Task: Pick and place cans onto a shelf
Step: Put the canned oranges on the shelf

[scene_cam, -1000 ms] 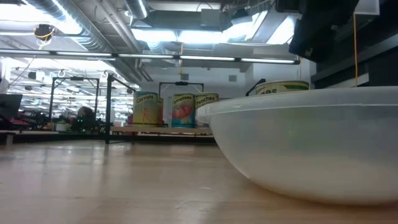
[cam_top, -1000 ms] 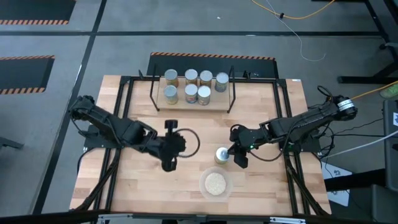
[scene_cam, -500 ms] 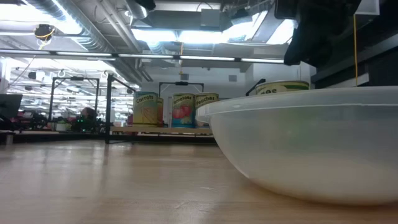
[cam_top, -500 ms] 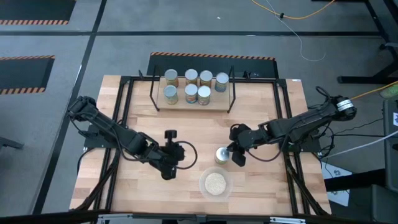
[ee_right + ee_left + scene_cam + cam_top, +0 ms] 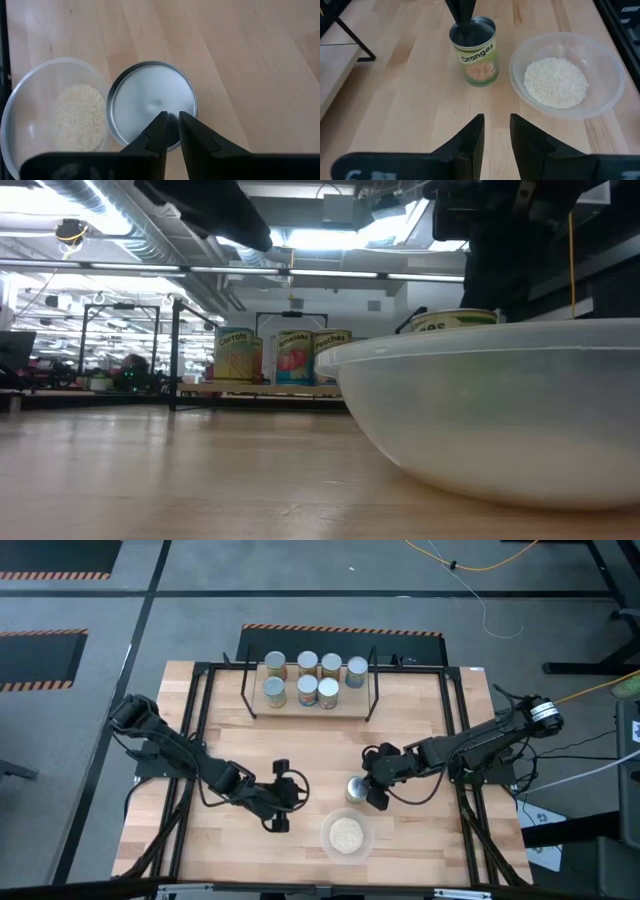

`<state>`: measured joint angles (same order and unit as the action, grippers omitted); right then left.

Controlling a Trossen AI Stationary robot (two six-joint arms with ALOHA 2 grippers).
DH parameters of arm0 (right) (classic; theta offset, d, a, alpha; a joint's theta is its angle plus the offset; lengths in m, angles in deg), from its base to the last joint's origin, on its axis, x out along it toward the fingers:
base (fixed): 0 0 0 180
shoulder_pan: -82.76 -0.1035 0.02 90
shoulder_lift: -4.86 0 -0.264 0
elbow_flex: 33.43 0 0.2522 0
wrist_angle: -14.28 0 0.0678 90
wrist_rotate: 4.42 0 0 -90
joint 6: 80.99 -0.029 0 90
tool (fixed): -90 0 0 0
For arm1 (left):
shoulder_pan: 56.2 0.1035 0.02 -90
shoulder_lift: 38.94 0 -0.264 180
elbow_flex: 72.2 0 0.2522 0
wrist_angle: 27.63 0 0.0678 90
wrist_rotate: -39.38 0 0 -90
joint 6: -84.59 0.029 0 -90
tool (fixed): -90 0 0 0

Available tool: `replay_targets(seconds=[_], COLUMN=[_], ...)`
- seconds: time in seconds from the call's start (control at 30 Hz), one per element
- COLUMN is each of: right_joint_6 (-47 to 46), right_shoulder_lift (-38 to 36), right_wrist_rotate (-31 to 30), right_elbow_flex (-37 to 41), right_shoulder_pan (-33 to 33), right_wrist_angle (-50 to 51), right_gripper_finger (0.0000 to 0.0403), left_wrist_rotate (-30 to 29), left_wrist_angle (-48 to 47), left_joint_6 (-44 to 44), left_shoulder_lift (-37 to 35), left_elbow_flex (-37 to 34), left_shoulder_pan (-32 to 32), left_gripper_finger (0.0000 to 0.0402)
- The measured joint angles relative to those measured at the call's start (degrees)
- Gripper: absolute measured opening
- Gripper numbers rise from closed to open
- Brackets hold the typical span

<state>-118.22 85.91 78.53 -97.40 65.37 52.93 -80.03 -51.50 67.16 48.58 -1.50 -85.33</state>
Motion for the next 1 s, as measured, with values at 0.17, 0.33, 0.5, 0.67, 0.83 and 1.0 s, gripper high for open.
replay_targets(seconds=[0.17,0.33,0.5,0.67,0.83,1.0], right_joint_6=[0.0,0.1,0.1,0.1,0.1,0.2], right_shoulder_lift=[0.2,0.2,0.2,0.2,0.2,0.3], right_wrist_rotate=[0.0,0.0,0.0,0.0,0.0,0.0], right_elbow_flex=[0.0,0.0,0.0,0.0,0.0,0.0], right_shoulder_pan=[0.0,0.0,0.0,0.0,0.0,0.0], right_wrist_angle=[-0.1,0.0,0.0,0.1,0.2,0.3], right_gripper_finger=[0.0052,0.0052,0.0052,0.0052,0.0035,0.0007], left_wrist_rotate=[0.0,0.0,0.0,0.0,0.0,0.0], left_wrist_angle=[2.4,3.4,3.4,3.4,3.4,3.4], left_joint_6=[0.0,0.0,0.0,0.0,0.0,0.0], left_shoulder_lift=[0.0,0.0,0.0,0.0,0.0,0.0], left_elbow_flex=[-1.3,-1.3,-1.3,-1.3,-1.3,-1.3], left_shoulder_pan=[0.0,0.0,0.0,0.0,0.0,0.0], left_gripper_finger=[0.0086,0.0086,0.0086,0.0086,0.0086,0.0086])
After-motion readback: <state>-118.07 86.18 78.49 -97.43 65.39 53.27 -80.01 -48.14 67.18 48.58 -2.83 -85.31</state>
